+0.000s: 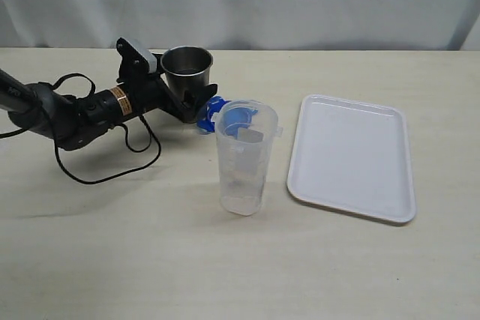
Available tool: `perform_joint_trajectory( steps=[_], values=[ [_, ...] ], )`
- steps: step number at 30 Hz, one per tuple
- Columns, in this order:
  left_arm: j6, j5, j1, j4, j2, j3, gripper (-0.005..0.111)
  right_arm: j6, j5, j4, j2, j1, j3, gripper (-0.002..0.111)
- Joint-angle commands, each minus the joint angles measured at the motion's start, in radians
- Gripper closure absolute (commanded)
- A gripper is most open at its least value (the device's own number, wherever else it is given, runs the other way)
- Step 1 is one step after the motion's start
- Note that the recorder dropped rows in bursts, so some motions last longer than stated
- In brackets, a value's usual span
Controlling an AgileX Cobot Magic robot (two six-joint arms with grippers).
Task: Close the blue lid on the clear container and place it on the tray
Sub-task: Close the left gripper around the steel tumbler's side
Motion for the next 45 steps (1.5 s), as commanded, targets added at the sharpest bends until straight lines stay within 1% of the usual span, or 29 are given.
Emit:
perform_joint_trajectory(
  steps=[1,6,17,22,28,34,45],
  values=[
    [-0.001,0.027,-0.006,-0.019,0.032,-0.026,0.003,-0.002,-0.014,-0.003,-0.005,-0.003,-0.003,0.104],
    [-0.001,-0.008,-0.006,-0.068,0.053,-0.030,0.003,-0.002,-0.014,-0.003,-0.005,-0.003,-0.003,0.104],
    [-0.003,-0.038,-0.006,-0.072,0.053,-0.030,0.003,-0.002,-0.014,-0.003,-0.005,-0.003,-0.003,0.104],
    [-0.012,-0.082,-0.006,-0.068,0.053,-0.030,0.003,-0.002,-0.014,-0.003,-0.005,-0.003,-0.003,0.104],
    [-0.012,-0.054,-0.006,-0.077,0.053,-0.030,0.003,-0.002,-0.014,-0.003,-0.005,-0.003,-0.003,0.104],
    [-0.012,-0.004,-0.023,-0.087,0.053,-0.030,0.003,-0.002,-0.014,-0.003,-0.005,-0.003,-0.003,0.104],
    [-0.012,0.018,-0.026,-0.110,0.053,-0.030,0.003,-0.002,-0.014,-0.003,-0.005,-0.003,-0.003,0.104]
  ],
)
